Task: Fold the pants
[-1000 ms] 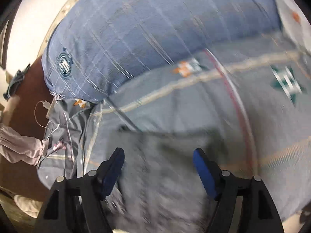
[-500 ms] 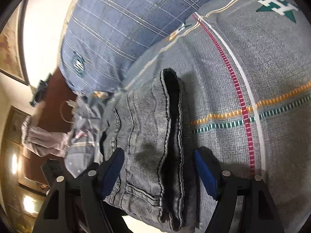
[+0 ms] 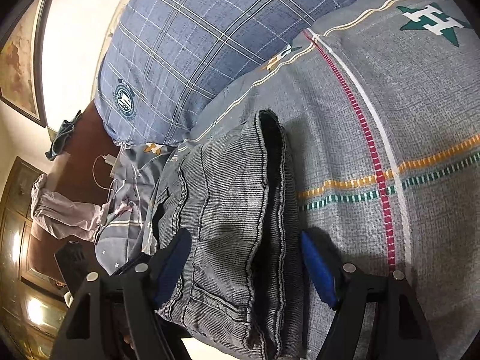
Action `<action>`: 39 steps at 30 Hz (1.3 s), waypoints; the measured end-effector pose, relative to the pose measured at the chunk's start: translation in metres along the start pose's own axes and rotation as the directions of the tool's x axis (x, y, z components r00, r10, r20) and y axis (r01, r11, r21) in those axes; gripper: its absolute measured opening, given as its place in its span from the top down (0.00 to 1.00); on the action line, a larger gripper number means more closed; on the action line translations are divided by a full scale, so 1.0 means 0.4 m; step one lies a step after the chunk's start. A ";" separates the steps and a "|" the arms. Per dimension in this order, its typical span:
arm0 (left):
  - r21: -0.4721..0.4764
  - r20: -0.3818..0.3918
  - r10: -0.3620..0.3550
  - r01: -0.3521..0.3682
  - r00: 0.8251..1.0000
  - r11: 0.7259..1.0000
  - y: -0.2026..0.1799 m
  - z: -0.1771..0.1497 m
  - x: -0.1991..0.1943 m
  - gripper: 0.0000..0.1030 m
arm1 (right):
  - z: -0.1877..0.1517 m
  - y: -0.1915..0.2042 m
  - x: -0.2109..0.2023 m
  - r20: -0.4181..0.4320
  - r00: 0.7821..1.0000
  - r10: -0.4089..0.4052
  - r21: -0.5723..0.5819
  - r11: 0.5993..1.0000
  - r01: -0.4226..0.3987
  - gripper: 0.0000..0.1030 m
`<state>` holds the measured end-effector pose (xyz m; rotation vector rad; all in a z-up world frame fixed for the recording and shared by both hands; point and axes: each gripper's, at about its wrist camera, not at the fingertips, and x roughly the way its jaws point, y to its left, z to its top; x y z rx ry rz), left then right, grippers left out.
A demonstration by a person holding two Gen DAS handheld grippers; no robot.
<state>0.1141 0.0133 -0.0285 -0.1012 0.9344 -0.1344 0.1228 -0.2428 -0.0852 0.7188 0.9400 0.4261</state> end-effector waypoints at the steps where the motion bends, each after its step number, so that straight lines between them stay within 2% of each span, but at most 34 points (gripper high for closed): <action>1: -0.005 0.001 -0.001 0.001 1.000 1.000 0.000 0.002 -0.001 0.10 | 0.000 -0.005 -0.005 0.004 1.000 -0.003 0.001 1.000 0.003 0.25; 10: 0.012 -0.016 0.023 -0.023 1.000 1.000 -0.007 0.004 0.017 0.10 | -0.004 -0.002 -0.003 -0.007 1.000 -0.016 -0.026 1.000 0.015 0.25; 23: 0.017 -0.021 0.012 -0.012 1.000 1.000 -0.004 0.008 0.022 0.10 | -0.001 -0.008 -0.005 -0.002 1.000 -0.007 -0.016 1.000 0.007 0.25; 29: -0.030 -0.020 -0.040 0.039 0.999 0.999 0.005 0.033 0.019 0.10 | 0.010 -0.047 -0.044 0.069 0.997 0.039 0.067 0.997 -0.043 0.25; 32: -0.023 -0.003 -0.067 0.067 0.998 0.997 -0.012 0.051 0.017 0.10 | 0.009 -0.044 -0.034 0.045 0.998 0.037 0.051 0.998 -0.039 0.25; 36: -0.015 -0.051 -0.064 0.064 0.997 0.998 -0.032 0.047 0.063 0.10 | 0.004 -0.023 -0.013 0.010 1.000 0.020 0.014 1.000 -0.020 0.25; 39: -0.035 -0.052 -0.073 0.072 0.996 0.997 -0.030 0.040 0.074 0.10 | 0.006 -0.023 -0.007 0.007 1.000 0.019 0.015 1.000 -0.020 0.25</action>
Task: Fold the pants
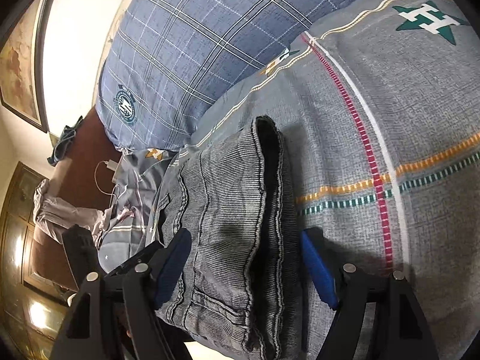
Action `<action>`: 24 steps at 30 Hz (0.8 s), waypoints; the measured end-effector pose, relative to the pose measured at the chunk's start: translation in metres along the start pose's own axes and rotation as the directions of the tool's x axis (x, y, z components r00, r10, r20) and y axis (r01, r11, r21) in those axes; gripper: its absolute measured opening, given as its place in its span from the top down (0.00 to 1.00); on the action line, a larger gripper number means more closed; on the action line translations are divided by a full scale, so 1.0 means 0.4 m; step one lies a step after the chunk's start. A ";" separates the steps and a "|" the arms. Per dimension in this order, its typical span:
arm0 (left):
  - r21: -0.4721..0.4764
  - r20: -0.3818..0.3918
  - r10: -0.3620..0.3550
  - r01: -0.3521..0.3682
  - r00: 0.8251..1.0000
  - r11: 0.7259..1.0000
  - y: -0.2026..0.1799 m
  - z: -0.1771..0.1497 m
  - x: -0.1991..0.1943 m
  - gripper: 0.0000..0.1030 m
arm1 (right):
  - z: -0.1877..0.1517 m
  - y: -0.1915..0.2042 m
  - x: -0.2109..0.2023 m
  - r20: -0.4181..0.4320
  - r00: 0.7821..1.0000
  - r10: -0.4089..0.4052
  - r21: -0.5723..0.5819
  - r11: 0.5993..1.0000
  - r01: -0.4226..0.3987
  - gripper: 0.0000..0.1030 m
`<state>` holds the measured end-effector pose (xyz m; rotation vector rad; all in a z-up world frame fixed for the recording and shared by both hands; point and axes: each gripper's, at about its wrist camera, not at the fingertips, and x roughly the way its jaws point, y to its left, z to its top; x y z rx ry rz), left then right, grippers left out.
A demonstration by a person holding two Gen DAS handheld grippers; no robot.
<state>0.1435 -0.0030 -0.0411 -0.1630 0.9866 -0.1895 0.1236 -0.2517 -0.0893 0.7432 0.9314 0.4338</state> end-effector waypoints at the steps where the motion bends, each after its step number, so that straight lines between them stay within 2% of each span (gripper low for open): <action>1: 0.005 0.003 0.000 0.000 1.000 1.000 0.000 0.001 -0.001 0.10 | 0.001 0.002 0.001 0.001 1.000 0.000 0.001 1.000 0.000 0.25; 11: 0.013 0.009 -0.019 0.018 1.000 1.000 -0.006 0.007 -0.003 0.10 | 0.004 0.015 0.017 0.001 1.000 -0.016 -0.018 1.000 0.016 0.25; 16: 0.006 0.038 -0.062 0.062 0.997 0.998 -0.015 0.020 -0.027 0.10 | 0.005 0.016 0.020 0.000 1.000 -0.014 -0.018 1.000 0.014 0.24; 19: 0.001 -0.017 -0.088 0.088 0.996 0.996 -0.017 0.017 0.004 0.10 | 0.004 0.021 0.023 0.000 1.000 -0.021 -0.024 1.000 0.021 0.24; 22: -0.060 -0.082 -0.138 0.134 0.987 0.989 -0.001 -0.002 0.052 0.10 | 0.005 0.035 0.029 -0.005 0.999 -0.045 -0.046 0.998 0.045 0.24; 24: -0.029 -0.067 -0.145 0.143 0.987 0.989 -0.015 -0.003 0.044 0.20 | 0.003 0.063 0.044 -0.011 0.995 -0.099 -0.102 0.990 0.097 0.24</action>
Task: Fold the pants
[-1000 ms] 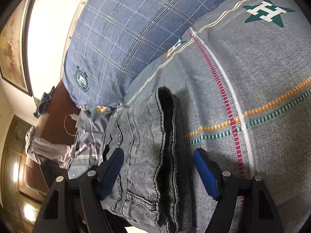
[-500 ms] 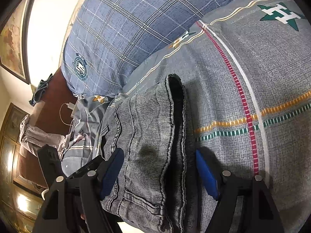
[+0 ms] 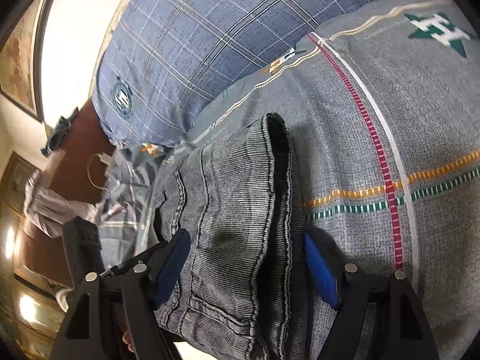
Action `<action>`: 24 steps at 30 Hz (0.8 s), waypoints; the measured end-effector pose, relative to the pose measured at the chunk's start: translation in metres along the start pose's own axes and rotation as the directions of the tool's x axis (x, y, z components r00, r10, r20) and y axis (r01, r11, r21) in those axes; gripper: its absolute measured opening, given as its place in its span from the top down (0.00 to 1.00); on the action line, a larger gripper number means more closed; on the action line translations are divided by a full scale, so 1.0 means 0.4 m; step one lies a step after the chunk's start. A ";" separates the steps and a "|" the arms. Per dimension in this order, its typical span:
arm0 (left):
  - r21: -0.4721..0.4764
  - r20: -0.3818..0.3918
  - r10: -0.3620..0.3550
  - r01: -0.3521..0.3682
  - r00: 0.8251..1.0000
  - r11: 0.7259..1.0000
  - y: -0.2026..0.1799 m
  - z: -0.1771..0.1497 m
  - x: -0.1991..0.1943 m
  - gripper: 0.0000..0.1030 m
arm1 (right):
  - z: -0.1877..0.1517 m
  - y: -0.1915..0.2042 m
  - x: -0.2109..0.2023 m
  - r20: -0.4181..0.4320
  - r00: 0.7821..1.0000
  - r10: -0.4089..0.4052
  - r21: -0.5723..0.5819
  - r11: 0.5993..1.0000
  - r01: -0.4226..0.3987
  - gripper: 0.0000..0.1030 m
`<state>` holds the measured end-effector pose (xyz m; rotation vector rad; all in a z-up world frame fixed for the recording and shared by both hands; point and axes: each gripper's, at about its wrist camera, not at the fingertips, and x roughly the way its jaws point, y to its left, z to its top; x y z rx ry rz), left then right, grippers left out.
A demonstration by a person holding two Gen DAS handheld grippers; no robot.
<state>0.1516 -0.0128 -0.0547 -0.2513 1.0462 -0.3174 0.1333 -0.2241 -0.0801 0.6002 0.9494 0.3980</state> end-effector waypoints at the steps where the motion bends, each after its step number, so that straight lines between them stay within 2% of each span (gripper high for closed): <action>1: 0.008 -0.004 0.010 -0.010 1.000 1.000 -0.006 0.000 0.000 0.22 | 0.000 0.012 0.006 -0.005 1.000 -0.029 -0.027 0.999 0.029 0.27; 2: 0.015 -0.006 0.022 -0.022 1.000 1.000 -0.011 0.002 -0.002 0.25 | -0.001 0.031 0.014 -0.012 0.996 -0.084 -0.069 0.994 0.083 0.32; 3: 0.019 -0.008 0.027 -0.027 1.000 0.999 -0.012 0.002 -0.002 0.27 | -0.002 0.056 0.024 -0.016 0.986 -0.163 -0.122 0.980 0.160 0.44; 6: 0.030 0.000 0.044 -0.044 0.999 0.999 -0.013 -0.001 -0.007 0.38 | -0.003 0.094 0.030 -0.012 0.976 -0.215 -0.151 0.966 0.211 0.60; 7: 0.040 0.005 0.058 -0.058 0.998 0.998 -0.016 -0.001 -0.012 0.45 | -0.005 0.106 0.031 -0.006 0.972 -0.234 -0.165 0.959 0.230 0.64; 8: 0.052 0.013 0.074 -0.074 0.997 0.996 -0.021 0.000 -0.019 0.53 | -0.007 0.125 0.033 0.005 0.965 -0.261 -0.186 0.948 0.257 0.66; 10: 0.085 0.032 0.095 -0.097 0.995 0.992 -0.037 0.003 -0.037 0.62 | -0.012 0.163 0.035 0.021 0.952 -0.305 -0.229 0.926 0.301 0.71; 18: 0.094 0.065 0.066 -0.072 0.996 0.993 -0.030 0.007 -0.081 0.72 | -0.001 0.229 -0.010 0.074 0.948 -0.308 -0.271 0.909 0.316 0.84; 24: 0.118 0.146 0.051 -0.068 0.988 0.991 -0.047 0.028 -0.155 0.74 | -0.003 0.299 -0.063 0.117 0.954 -0.278 -0.306 0.904 0.300 0.86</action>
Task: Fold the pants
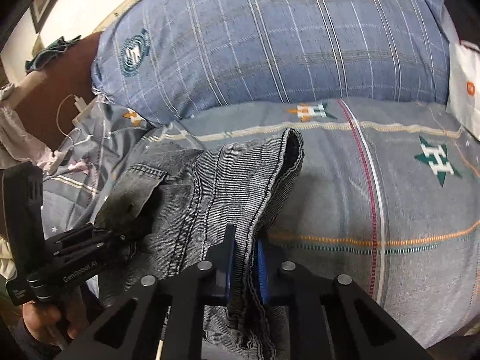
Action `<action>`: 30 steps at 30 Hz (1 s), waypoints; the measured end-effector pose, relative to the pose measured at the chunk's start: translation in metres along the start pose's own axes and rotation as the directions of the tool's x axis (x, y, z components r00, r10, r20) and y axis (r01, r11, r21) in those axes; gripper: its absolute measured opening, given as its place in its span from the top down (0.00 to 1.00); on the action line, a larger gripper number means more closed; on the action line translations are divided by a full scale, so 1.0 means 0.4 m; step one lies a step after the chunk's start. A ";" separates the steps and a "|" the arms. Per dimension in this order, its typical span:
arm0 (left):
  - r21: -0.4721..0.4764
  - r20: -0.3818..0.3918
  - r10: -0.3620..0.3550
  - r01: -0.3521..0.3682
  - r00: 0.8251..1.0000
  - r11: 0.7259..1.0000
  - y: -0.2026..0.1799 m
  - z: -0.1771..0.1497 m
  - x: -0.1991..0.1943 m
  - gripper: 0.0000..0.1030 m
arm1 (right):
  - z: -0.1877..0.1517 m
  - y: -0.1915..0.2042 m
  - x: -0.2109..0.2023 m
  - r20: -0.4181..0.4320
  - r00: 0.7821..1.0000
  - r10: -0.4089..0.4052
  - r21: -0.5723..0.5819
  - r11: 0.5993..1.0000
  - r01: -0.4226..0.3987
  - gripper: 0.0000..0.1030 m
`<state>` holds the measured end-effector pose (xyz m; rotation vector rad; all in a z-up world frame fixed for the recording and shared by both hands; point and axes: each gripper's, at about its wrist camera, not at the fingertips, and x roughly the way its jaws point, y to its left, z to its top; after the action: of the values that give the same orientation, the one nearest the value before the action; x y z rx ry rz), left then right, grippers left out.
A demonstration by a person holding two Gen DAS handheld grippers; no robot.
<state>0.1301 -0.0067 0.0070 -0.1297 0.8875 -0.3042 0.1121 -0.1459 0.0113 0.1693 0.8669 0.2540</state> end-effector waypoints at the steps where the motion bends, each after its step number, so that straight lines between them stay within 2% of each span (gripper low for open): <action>1: 0.007 0.023 0.002 -0.002 1.000 1.000 0.003 0.011 -0.020 0.74 | 0.009 0.011 -0.014 0.013 1.000 0.004 -0.007 1.000 -0.004 0.86; 10: 0.033 0.154 0.030 -0.036 0.988 0.999 0.040 0.140 -0.150 0.74 | 0.164 0.111 -0.087 0.101 0.993 0.063 -0.075 0.996 -0.056 0.86; 15: 0.035 0.175 0.060 -0.067 0.983 0.997 0.074 0.203 -0.149 0.73 | 0.231 0.148 -0.053 0.101 0.991 0.088 -0.082 0.993 -0.079 0.86; 23: -0.002 0.094 0.090 -0.091 0.991 0.996 0.146 0.194 -0.023 0.73 | 0.221 0.119 0.121 0.022 0.993 0.114 -0.012 0.993 -0.113 0.86; 27: -0.024 -0.018 0.090 -0.090 0.996 0.996 0.185 0.159 0.109 0.71 | 0.174 0.062 0.246 -0.065 0.993 0.103 0.071 0.993 -0.098 0.86; 28: -0.023 -0.063 0.103 -0.104 0.993 0.994 0.195 0.143 0.154 0.66 | 0.157 0.054 0.276 -0.097 0.992 0.082 0.078 0.994 -0.075 0.83; 29: -0.020 -0.076 0.134 -0.136 0.988 0.991 0.201 0.132 0.174 0.57 | 0.144 0.047 0.296 -0.118 0.992 0.042 0.075 0.997 -0.034 0.82; 30: -0.032 -0.072 0.141 -0.143 0.987 0.989 0.214 0.119 0.186 0.55 | 0.133 0.040 0.304 -0.123 0.992 0.029 0.076 0.997 -0.020 0.77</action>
<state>0.2291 0.0505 -0.0385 -0.0900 0.9662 -0.1598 0.2263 -0.0977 -0.0396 0.2356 0.9987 0.2574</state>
